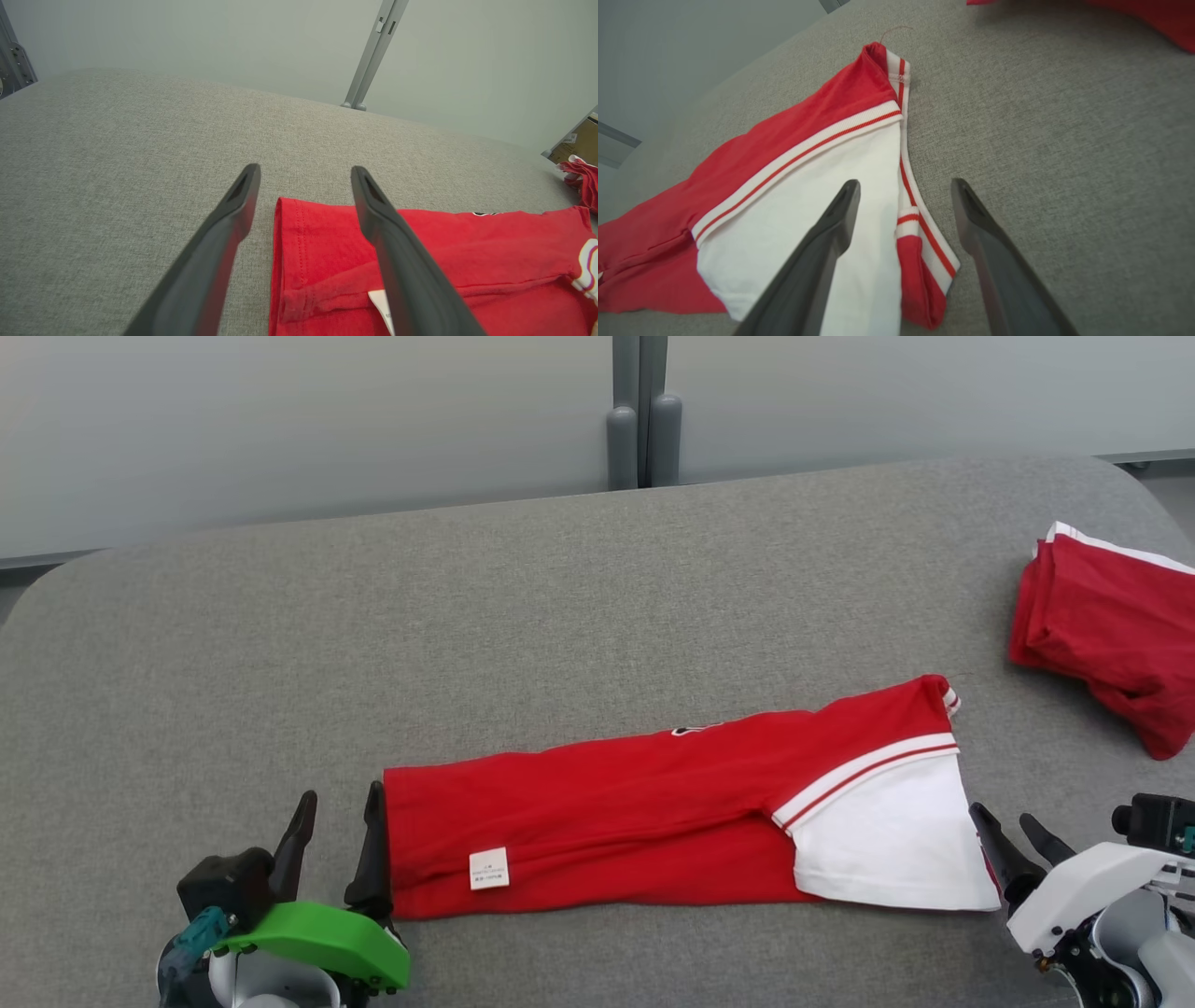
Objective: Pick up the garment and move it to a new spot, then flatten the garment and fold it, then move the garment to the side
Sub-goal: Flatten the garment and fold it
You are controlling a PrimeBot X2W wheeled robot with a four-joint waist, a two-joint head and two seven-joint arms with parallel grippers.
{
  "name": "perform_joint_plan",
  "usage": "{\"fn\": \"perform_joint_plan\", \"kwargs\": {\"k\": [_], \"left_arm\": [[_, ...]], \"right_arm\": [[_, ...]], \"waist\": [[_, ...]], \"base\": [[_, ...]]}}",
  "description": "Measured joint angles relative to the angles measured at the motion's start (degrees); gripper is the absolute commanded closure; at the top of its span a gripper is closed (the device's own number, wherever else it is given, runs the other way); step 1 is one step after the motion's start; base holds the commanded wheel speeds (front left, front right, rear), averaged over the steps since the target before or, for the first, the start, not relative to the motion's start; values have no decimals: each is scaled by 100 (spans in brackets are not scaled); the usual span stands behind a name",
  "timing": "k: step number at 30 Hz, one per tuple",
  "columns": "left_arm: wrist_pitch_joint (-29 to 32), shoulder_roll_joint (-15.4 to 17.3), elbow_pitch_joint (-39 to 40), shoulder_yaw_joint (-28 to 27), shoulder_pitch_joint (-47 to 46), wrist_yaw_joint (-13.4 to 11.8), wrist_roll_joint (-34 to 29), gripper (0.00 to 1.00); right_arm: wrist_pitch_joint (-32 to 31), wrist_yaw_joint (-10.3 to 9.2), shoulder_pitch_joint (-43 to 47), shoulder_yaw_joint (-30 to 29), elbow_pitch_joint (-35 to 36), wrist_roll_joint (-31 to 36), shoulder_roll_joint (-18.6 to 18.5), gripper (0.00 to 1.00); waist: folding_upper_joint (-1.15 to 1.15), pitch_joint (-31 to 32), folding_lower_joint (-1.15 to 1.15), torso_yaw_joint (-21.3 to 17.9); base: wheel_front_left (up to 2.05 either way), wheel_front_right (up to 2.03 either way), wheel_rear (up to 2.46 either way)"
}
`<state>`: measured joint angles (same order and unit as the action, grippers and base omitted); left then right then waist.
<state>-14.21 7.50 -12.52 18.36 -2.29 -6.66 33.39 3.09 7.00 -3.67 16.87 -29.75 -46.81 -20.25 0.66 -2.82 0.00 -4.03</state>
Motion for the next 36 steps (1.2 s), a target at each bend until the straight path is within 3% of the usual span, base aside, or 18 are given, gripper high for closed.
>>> {"fn": "perform_joint_plan", "kwargs": {"k": [19,20,21,22,23,24,26,36], "left_arm": [[105,-62,276,-135,-1,-16,-142,0],[107,-62,279,-148,-1,-16,-143,0],[107,-62,287,-154,-1,-16,-149,0],[107,-62,291,-156,-1,-16,-168,0],[108,-63,300,-158,-1,-16,-189,0],[108,-63,311,-163,-1,-16,-193,0],[109,-65,328,-174,-1,-16,-198,0],[114,-76,371,-368,18,-18,-199,0]], "right_arm": [[-972,-55,-800,164,-706,-80,-63,0],[-981,-55,-850,189,-724,-80,-59,14],[-1011,-54,-893,219,-735,-79,-59,44],[-1032,-54,-926,240,-736,-76,-58,44],[-1049,-54,-951,259,-740,-73,-56,59],[-1070,-53,-981,287,-748,-68,-56,67],[-1080,-49,-1022,338,-754,-53,-55,98],[-1021,-20,-1171,423,-717,24,-147,100]], "waist": [[0,-402,0,473],[0,-415,0,485],[0,-425,0,495],[0,-432,0,501],[0,-437,0,506],[0,-441,0,510],[0,-445,0,513],[0,-417,0,439]], "base": [[0,0,0],[0,0,0],[0,0,0],[0,0,0],[0,0,0],[0,0,0],[0,0,0],[0,0,0]]}}
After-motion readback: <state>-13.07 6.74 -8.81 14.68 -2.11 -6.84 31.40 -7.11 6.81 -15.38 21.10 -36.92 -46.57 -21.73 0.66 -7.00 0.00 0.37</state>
